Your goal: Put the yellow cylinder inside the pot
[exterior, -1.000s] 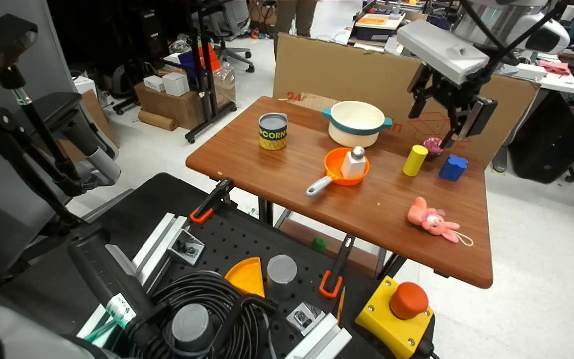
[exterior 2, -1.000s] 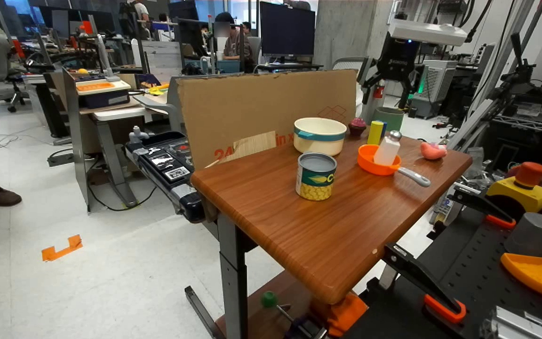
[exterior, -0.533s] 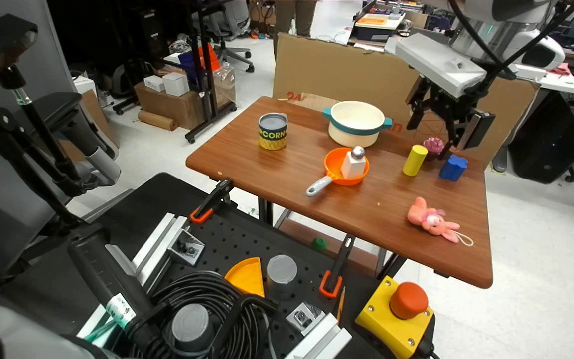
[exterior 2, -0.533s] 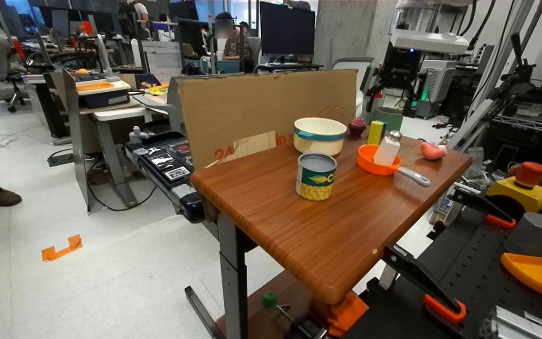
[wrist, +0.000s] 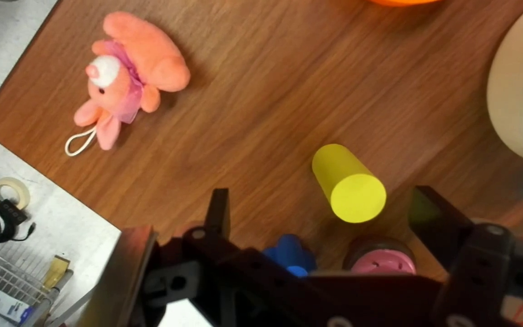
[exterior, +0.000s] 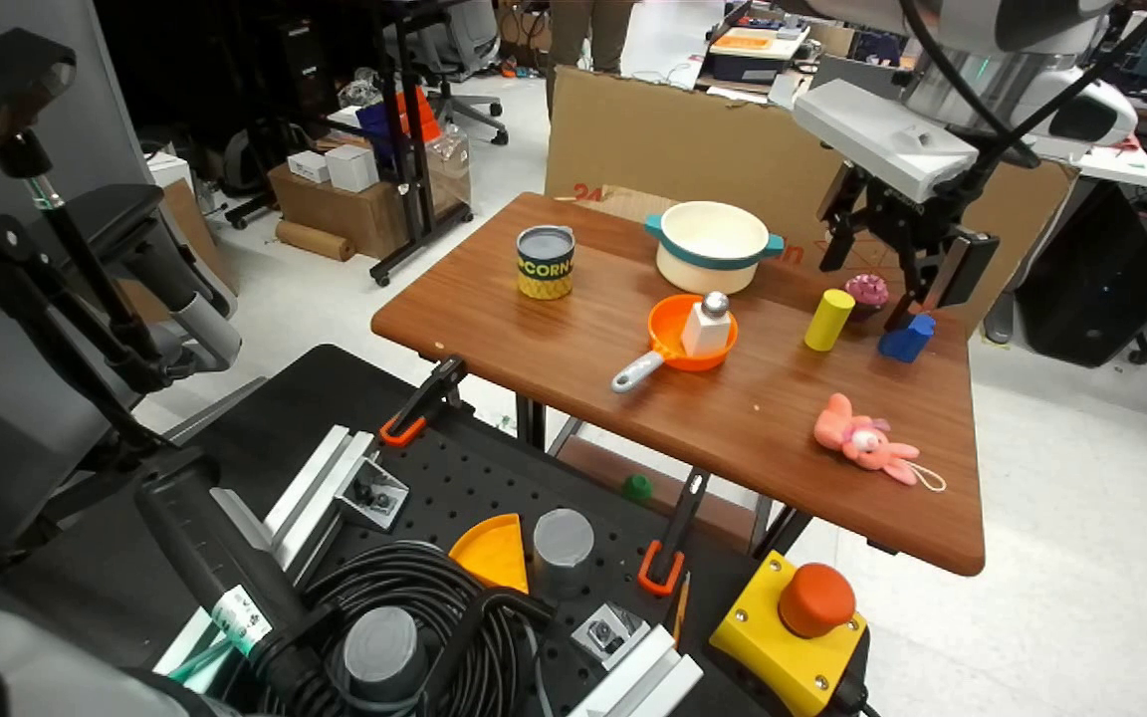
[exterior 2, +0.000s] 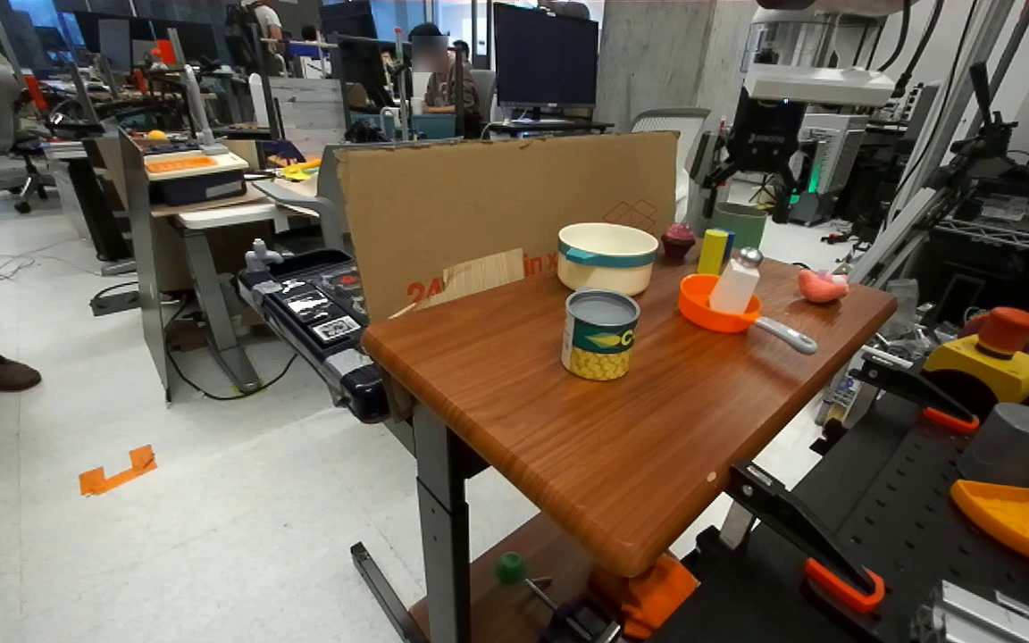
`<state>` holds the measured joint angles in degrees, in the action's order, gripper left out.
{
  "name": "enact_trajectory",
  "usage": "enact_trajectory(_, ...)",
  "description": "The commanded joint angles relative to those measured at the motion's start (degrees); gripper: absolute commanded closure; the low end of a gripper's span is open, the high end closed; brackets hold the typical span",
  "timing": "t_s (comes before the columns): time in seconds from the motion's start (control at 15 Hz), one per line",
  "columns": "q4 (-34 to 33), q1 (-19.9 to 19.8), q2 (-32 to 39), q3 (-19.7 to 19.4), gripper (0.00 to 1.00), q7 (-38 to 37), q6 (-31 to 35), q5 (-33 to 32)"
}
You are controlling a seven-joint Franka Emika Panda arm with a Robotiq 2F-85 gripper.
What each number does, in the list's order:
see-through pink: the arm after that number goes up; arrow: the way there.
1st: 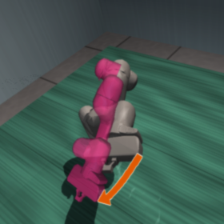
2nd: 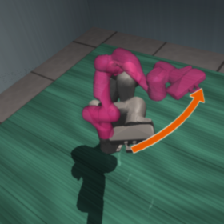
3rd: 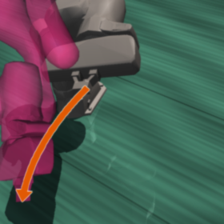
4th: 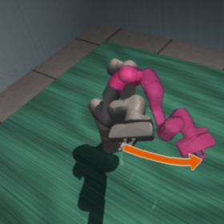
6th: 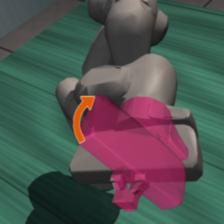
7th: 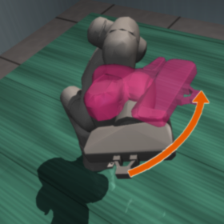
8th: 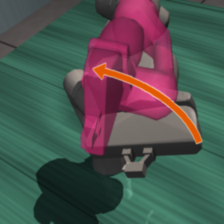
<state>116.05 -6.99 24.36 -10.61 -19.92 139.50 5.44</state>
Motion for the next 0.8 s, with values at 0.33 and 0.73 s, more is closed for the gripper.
enact_trajectory(0.33,-0.80,1.06,3.11,-2.27,0.00,-4.80,-1.19,-2.76)
enact_trajectory(0.73,-0.65,1.13,1.38,-1.57,0.00,-4.40,-0.30,-1.86)
